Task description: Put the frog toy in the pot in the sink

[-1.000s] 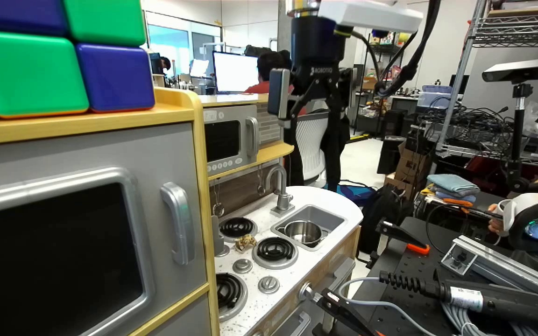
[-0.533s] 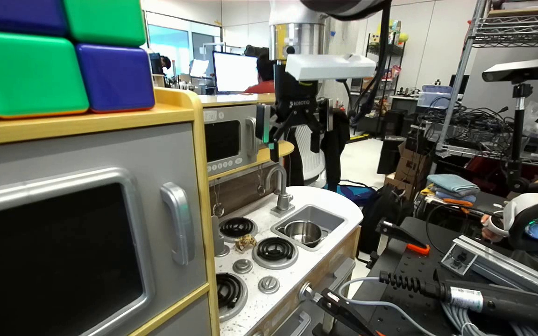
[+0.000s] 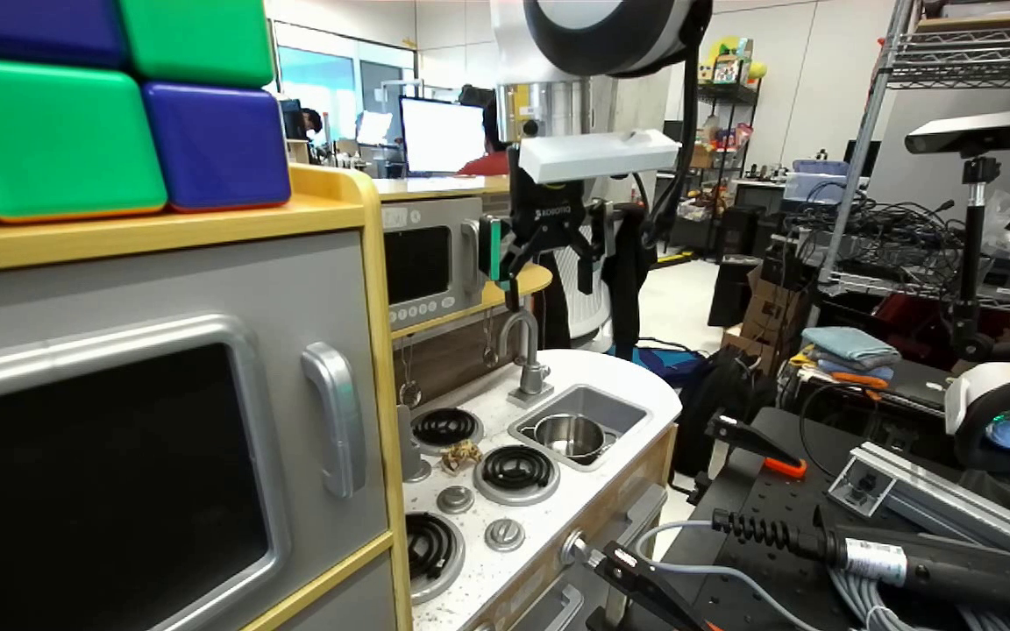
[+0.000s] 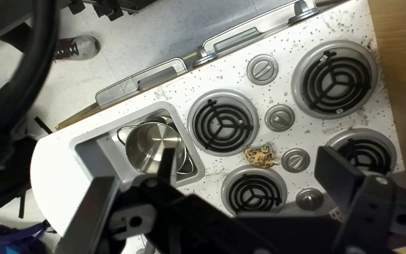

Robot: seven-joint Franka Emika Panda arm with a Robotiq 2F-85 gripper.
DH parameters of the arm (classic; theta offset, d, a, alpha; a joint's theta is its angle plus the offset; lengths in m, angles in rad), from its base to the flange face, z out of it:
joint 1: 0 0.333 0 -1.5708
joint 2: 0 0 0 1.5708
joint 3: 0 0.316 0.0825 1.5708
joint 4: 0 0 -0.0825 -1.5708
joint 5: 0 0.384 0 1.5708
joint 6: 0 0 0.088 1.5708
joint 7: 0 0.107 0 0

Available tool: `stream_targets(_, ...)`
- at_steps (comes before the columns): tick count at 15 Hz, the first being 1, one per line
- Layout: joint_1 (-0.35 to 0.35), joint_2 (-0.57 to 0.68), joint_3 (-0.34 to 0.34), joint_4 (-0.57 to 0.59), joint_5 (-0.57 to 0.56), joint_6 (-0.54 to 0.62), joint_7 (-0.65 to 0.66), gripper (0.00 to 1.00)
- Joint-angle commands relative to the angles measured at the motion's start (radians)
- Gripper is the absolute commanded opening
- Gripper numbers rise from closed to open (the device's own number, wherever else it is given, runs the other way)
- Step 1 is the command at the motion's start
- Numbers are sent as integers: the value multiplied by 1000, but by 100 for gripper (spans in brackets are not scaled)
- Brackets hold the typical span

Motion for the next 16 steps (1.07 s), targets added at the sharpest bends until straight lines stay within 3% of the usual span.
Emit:
stream_targets(1, 28, -1, -27, 2, 7, -1, -5, 100)
stream_targets(7, 25, 161, -101, 89, -122, 94, 3, 100)
stream_targets(10, 39, 272, -161, 108, -182, 354, 5, 100)
stream_targets(11, -2, 314, -129, 130, -208, 441, 27, 100)
stream_targets(13, -1, 405, -142, 152, -192, 615, 22, 100)
stream_targets(14, 53, 446, -187, 167, -90, 682, -45, 100)
stream_targets(16, 47, 520, -164, 202, 16, 768, -111, 100)
